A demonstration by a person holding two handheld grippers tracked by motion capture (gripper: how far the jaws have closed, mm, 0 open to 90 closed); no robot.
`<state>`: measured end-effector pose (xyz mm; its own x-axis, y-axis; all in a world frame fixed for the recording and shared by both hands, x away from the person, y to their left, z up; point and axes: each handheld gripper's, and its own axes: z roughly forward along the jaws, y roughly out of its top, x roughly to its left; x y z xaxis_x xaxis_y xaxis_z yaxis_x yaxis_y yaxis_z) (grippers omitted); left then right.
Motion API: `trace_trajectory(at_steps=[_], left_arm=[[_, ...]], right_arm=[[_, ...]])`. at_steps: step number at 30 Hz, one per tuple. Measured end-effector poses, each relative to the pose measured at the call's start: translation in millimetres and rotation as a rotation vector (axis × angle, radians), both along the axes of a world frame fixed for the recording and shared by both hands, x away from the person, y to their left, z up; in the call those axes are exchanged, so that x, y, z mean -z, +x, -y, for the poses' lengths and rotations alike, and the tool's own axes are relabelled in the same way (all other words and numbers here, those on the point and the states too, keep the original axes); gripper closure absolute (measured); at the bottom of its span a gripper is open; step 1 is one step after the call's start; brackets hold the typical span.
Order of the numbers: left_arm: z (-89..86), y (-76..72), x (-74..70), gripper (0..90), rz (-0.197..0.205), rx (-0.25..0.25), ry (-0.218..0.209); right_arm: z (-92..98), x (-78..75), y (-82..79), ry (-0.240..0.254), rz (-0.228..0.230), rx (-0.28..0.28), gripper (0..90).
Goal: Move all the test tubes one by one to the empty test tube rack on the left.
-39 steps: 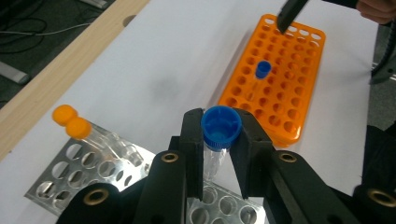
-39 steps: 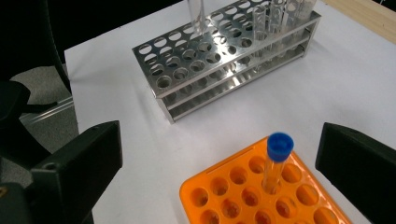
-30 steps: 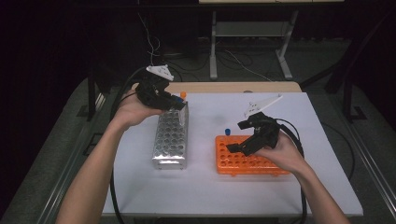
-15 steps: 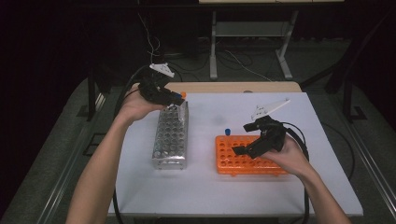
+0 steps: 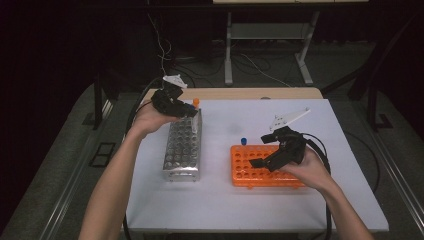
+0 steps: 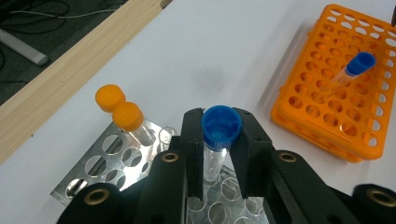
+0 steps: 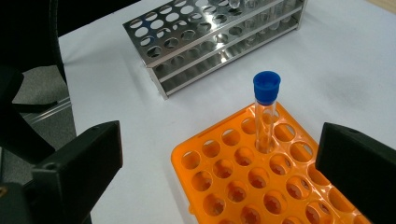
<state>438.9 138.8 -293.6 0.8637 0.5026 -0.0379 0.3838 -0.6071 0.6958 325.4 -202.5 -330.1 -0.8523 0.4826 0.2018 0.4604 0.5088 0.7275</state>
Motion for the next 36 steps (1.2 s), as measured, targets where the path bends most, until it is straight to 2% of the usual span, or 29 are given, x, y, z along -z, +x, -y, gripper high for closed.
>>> trace_trajectory(at_steps=[14,21,31,36], left_arm=[[-0.9,-1.5,21.2,74.2,-0.008,-0.008,0.007],[-6.1,-1.4,35.0,74.2,-0.025,-0.031,-0.015],[-4.3,-3.3,50.3,73.1,-0.060,-0.030,-0.010],[-3.3,-4.8,52.0,58.1,-0.112,-0.029,-0.014]], right_arm=[[0.6,7.3,-0.5,-0.001,-0.013,-0.008,0.2],[2.2,11.7,-2.5,-0.002,-0.014,-0.004,0.2],[12.0,17.7,-7.3,0.003,-0.015,0.013,0.2],[18.0,21.2,-9.7,0.011,-0.022,0.025,0.2]])
